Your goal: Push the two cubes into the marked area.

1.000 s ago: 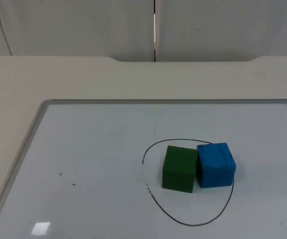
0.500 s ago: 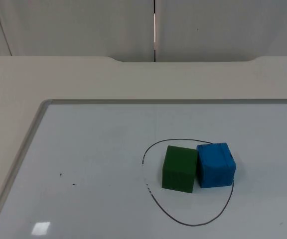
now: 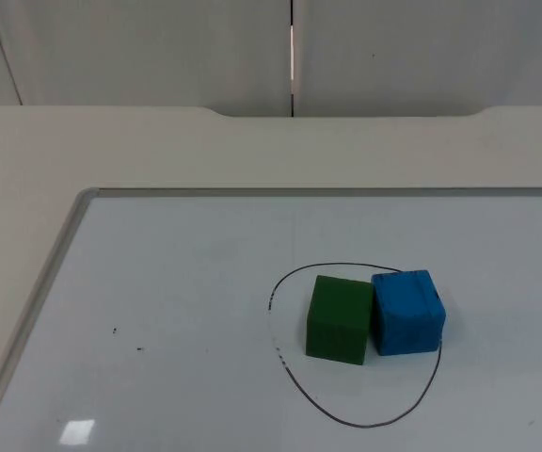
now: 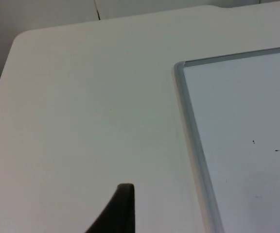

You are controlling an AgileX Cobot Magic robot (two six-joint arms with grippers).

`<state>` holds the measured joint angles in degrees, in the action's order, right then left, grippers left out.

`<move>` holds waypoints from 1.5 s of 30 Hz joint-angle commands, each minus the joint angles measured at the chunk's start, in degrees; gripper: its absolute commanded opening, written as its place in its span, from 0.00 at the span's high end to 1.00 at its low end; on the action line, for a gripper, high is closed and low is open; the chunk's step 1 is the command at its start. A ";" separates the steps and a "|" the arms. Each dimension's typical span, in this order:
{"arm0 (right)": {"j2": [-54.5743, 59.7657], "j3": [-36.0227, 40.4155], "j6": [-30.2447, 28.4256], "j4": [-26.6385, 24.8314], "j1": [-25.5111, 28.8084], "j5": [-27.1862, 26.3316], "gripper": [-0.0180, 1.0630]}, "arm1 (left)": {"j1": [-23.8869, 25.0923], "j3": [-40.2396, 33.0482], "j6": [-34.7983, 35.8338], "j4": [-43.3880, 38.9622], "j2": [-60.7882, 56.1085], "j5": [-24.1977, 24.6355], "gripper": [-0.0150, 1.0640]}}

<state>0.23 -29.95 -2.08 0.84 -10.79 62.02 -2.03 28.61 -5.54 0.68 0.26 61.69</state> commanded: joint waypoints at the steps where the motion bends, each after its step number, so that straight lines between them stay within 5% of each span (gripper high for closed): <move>1: -0.23 0.42 -0.34 0.03 1.89 -0.30 0.01 | 0.14 -0.26 0.02 -0.23 -0.26 -0.13 0.01; 19: -0.23 0.42 -0.34 -0.07 13.07 -0.30 0.01 | 3.09 -0.26 0.02 -0.23 -0.26 -0.13 0.01; 45: -0.23 0.42 -0.34 0.03 13.65 -0.30 0.01 | 3.45 -0.26 0.02 -0.23 -0.26 -0.13 0.01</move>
<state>0.23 -29.95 -2.28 0.84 2.49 62.02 1.34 28.61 -5.54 0.68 0.26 61.69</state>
